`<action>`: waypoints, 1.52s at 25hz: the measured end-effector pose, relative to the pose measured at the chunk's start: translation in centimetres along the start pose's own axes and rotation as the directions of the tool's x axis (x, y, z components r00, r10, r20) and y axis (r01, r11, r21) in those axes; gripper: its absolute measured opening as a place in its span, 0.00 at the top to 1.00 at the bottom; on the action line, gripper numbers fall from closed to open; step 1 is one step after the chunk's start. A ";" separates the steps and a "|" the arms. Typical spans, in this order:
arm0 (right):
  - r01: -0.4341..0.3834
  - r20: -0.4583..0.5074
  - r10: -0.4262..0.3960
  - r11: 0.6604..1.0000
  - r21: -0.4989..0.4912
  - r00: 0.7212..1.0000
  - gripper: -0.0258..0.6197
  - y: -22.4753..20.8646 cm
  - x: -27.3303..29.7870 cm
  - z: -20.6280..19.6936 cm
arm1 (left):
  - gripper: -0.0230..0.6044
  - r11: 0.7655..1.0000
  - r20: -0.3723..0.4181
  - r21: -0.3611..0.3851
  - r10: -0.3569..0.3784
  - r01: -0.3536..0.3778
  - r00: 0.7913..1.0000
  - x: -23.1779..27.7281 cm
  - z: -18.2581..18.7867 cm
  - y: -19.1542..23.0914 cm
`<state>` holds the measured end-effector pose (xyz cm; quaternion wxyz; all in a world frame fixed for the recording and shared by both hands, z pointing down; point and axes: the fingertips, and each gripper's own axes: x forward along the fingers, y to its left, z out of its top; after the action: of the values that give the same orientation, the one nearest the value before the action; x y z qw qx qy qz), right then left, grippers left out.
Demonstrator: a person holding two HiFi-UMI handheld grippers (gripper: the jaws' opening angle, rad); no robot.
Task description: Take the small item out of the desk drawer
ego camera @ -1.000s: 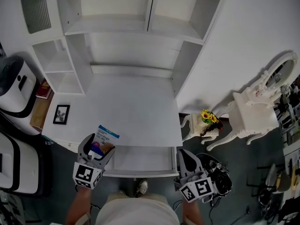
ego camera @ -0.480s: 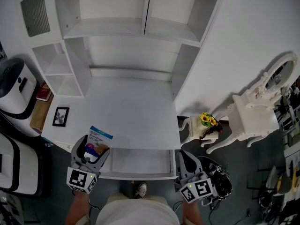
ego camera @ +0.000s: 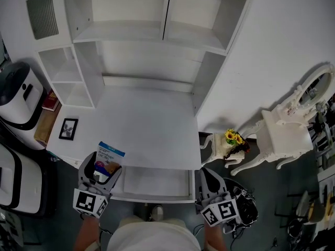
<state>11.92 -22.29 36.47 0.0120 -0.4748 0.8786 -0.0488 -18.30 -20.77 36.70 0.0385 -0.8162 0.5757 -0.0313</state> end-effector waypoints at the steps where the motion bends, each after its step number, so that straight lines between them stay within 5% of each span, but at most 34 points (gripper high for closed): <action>1: -0.005 -0.002 0.005 1.000 0.000 1.000 0.95 0.0 0.1 0.0 | 0.33 1.000 -0.001 0.002 0.005 -0.005 1.000 0.0 0.2 0.0; 38: -0.057 -0.016 0.056 0.998 -0.039 0.998 0.95 0.6 2.3 -0.2 | 0.33 0.999 0.059 0.013 0.051 -0.052 0.997 -0.8 2.2 0.6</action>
<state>10.13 -23.84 36.69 -0.0026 -0.4496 0.8926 -0.0347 -18.87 -20.15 34.41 0.0621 -0.8013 0.5949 -0.0103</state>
